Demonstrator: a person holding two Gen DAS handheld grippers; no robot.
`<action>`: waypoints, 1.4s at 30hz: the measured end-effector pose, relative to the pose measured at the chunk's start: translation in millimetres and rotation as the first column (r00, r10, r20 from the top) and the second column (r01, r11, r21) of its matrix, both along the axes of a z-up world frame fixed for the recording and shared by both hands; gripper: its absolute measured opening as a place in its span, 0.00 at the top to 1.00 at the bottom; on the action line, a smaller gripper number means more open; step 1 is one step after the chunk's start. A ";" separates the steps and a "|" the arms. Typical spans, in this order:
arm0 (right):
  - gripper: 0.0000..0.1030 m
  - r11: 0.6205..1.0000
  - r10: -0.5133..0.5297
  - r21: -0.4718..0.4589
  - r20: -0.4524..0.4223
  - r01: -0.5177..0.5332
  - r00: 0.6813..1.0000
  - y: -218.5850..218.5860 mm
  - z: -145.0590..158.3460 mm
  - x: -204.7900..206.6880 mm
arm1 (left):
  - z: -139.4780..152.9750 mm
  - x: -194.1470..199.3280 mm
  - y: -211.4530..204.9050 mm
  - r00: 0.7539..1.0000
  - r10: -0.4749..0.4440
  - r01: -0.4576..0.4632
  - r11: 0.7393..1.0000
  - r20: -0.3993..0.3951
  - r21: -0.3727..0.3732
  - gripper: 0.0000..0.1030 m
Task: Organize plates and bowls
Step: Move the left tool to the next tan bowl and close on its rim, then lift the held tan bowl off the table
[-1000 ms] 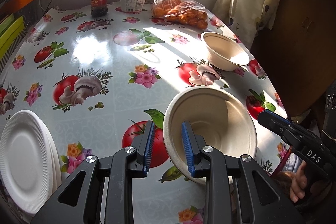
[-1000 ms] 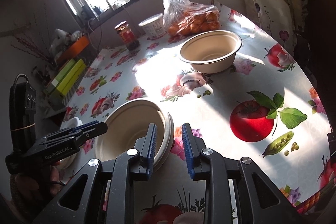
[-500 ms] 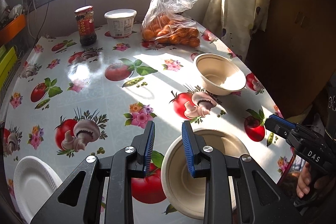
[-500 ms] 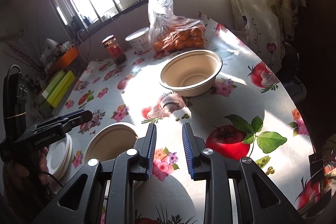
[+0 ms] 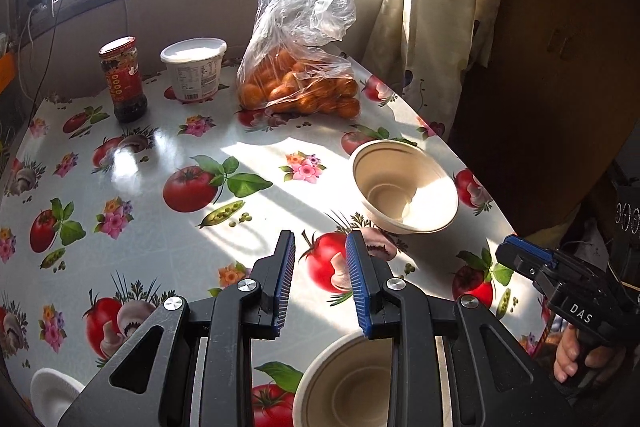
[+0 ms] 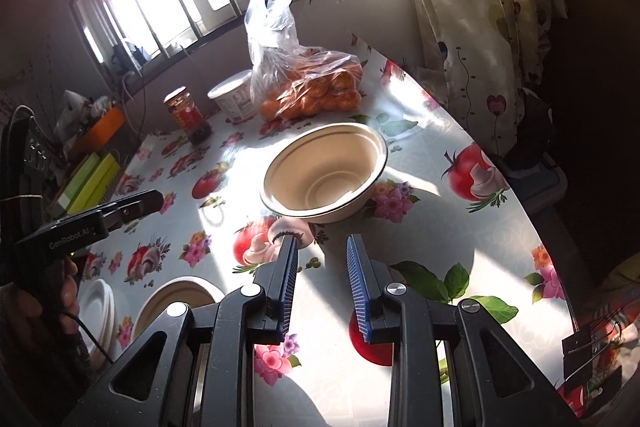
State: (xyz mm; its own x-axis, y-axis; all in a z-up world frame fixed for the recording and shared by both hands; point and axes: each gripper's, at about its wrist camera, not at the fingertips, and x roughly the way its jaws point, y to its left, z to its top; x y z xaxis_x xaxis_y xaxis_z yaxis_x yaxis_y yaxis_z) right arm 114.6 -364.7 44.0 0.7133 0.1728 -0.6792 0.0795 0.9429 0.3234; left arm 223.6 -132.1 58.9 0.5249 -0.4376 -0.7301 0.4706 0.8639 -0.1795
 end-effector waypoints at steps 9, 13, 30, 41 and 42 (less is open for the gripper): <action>0.75 0.999 -0.023 -0.026 -0.009 0.022 1.000 -13.7 -1.4 25.5 | -6.8 26.5 -23.0 0.998 -0.038 0.038 0.999 -0.040 -0.003 0.73; 0.75 1.000 -0.023 -0.022 -0.015 0.022 1.000 -17.0 -3.5 36.6 | -9.6 37.0 -31.2 0.997 -0.051 0.052 0.999 -0.054 0.003 0.73; 0.69 0.999 -0.038 -0.029 -0.062 0.036 0.997 -27.2 -22.1 67.6 | -21.0 64.8 -51.2 0.988 -0.118 0.123 0.991 -0.104 0.043 0.73; 0.69 0.999 -0.038 -0.016 -0.080 0.037 0.996 -28.3 -32.3 78.5 | -36.5 73.2 -73.9 0.966 -0.200 0.212 0.975 -0.164 0.060 0.73; 0.69 0.999 -0.037 -0.013 -0.082 0.036 0.996 -28.0 -33.4 79.1 | -38.0 73.4 -75.5 0.965 -0.202 0.216 0.974 -0.165 0.069 0.73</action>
